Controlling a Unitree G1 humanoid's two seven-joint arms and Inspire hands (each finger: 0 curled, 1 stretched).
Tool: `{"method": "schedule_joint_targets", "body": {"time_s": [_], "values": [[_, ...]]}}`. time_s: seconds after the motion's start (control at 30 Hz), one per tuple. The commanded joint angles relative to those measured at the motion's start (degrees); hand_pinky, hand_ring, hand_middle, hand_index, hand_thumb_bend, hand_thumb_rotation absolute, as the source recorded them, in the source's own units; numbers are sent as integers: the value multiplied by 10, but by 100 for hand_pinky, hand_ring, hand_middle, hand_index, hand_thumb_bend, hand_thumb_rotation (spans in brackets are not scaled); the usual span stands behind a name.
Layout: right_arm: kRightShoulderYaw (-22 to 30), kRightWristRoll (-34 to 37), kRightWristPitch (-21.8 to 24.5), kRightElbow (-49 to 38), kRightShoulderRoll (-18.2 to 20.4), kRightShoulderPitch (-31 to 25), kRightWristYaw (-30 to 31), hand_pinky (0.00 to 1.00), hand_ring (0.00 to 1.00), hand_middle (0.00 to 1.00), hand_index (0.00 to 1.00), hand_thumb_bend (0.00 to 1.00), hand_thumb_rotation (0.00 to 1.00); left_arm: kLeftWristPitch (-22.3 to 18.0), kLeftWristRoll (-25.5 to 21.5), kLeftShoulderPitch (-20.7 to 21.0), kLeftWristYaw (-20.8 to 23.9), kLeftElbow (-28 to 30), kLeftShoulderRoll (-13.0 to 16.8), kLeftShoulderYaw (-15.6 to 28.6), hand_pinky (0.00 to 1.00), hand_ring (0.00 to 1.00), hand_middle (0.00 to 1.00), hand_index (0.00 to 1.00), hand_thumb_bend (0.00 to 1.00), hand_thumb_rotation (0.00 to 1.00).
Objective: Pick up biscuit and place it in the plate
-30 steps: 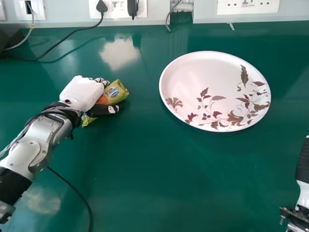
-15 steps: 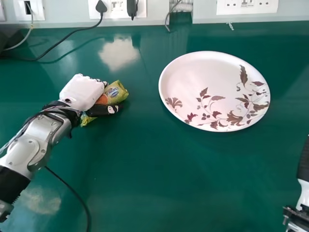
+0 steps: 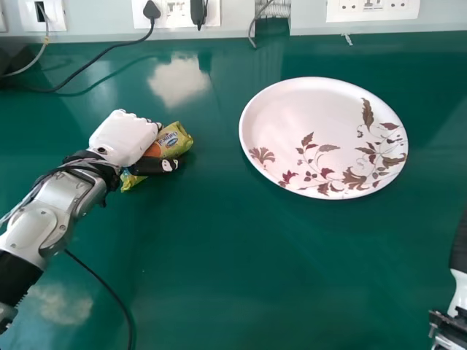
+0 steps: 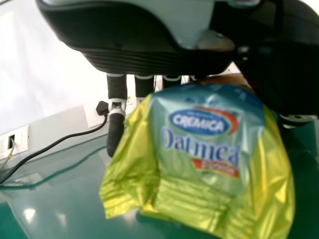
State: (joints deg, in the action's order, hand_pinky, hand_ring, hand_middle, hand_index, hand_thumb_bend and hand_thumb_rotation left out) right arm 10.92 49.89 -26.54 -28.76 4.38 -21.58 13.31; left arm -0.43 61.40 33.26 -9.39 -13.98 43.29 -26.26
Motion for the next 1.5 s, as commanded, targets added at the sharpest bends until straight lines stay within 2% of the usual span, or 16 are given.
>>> {"method": "schedule_joint_targets", "body": {"time_s": [0.0, 0.23, 0.4, 0.7, 0.73, 0.83, 1.13, 1.37, 1.47], "values": [[1, -3, -6, -6, 32, -2, -6, 84, 100, 100, 88, 94, 4, -9, 7, -31, -32, -17, 6, -18, 36, 52, 68, 73, 79, 10], [5, -2, -14, 3, 33, 3, -4, 84, 100, 100, 87, 93, 2, -12, 5, -33, -30, -15, 5, -14, 35, 49, 65, 72, 80, 5], [5, -1, -19, 7, 36, 5, -9, 85, 100, 100, 87, 93, 2, -11, 3, -34, -34, -12, 4, -12, 33, 45, 62, 69, 72, 0], [5, -7, -20, 7, 40, 4, -33, 84, 100, 100, 87, 92, 3, -12, 7, -35, -31, -10, 6, -13, 30, 40, 56, 63, 64, 0], [5, -9, -21, 8, 40, 4, -34, 84, 100, 100, 87, 92, 2, -13, 6, -36, -32, -10, 6, -12, 30, 43, 56, 63, 58, 0], [7, -8, -23, 10, 39, 4, -35, 84, 100, 100, 87, 92, 2, -11, 7, -37, -30, -10, 6, -12, 29, 44, 55, 61, 53, 0], [10, 9, -25, 17, 30, 2, -18, 85, 100, 100, 87, 92, 3, -12, 11, -35, -34, -9, 6, -14, 27, 40, 52, 54, 51, 0], [18, 2, -29, 23, 32, 4, -16, 85, 100, 100, 87, 92, 4, -11, 13, -33, -38, -4, 5, -14, 25, 40, 50, 51, 51, 0], [19, -8, -29, 21, 33, 2, -21, 84, 100, 100, 86, 92, 3, -12, -2, -37, -30, -3, 1, -4, 23, 40, 50, 51, 51, 0]]}}
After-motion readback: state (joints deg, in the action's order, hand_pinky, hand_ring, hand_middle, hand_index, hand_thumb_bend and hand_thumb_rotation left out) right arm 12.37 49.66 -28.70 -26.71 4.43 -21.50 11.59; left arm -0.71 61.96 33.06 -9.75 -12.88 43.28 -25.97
